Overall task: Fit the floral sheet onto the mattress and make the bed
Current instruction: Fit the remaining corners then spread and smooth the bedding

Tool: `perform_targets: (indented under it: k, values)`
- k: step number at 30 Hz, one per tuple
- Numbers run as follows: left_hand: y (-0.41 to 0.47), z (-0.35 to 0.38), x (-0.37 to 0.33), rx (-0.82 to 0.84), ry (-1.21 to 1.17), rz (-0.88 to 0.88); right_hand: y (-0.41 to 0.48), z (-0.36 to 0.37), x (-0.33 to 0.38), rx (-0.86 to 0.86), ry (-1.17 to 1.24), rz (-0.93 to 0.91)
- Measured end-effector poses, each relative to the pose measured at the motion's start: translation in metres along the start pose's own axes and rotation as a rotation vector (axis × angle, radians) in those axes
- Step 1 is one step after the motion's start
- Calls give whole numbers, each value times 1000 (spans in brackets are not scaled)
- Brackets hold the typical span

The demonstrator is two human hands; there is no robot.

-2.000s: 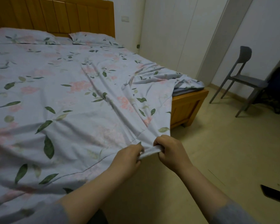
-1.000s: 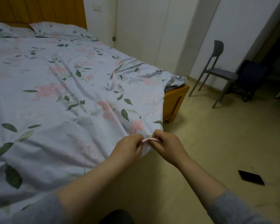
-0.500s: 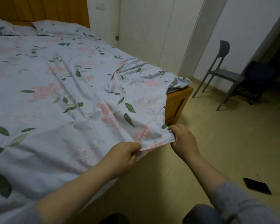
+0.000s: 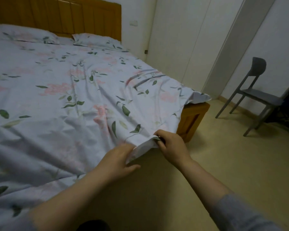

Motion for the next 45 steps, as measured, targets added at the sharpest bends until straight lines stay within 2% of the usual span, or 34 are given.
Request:
perform_targets:
  k: [4, 7, 11, 14, 16, 25, 29, 36, 40, 43, 45]
  values:
    - [11, 4, -50, -172, -49, -6, -14, -13, -1, 58, -36, -102]
    - [14, -12, -61, -228, -73, 10, -13, -24, -16, 72, -170, -177]
    - [6, -19, -54, -198, -30, 44, -5, -21, -46, 26, -262, -104]
    - [-3, -14, -44, -159, -7, 7, 0, -16, -66, 0, -190, 43]
    - [-5, -12, -40, -115, 11, -25, 2, -13, -71, 22, -171, 77]
    - [4, 9, -51, -27, 17, -102, -4, -30, -92, 89, -333, 15]
    - [15, 19, -55, 29, 60, -138, -3, -34, -96, 137, -280, -26]
    - [43, 28, -82, -69, -54, -63, -10, -40, -97, 76, -56, -73]
    - [76, 33, -103, -135, -11, -26, -4, -43, -100, 8, 19, -104]
    - [90, 37, -105, -179, -10, 40, -4, -43, -113, -18, 13, -113]
    - [92, 37, -103, -178, -36, 147, -1, -40, -128, 4, -54, -102]
Point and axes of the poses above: each hand's wrist, its own y-axis towards the middle knuckle, its own z-axis out of the palm, x = y × z, the point moved 3 cm from there along y, towards the middle knuckle, and after that the axes turned 4 degrees about z, right-handed, at the moved point
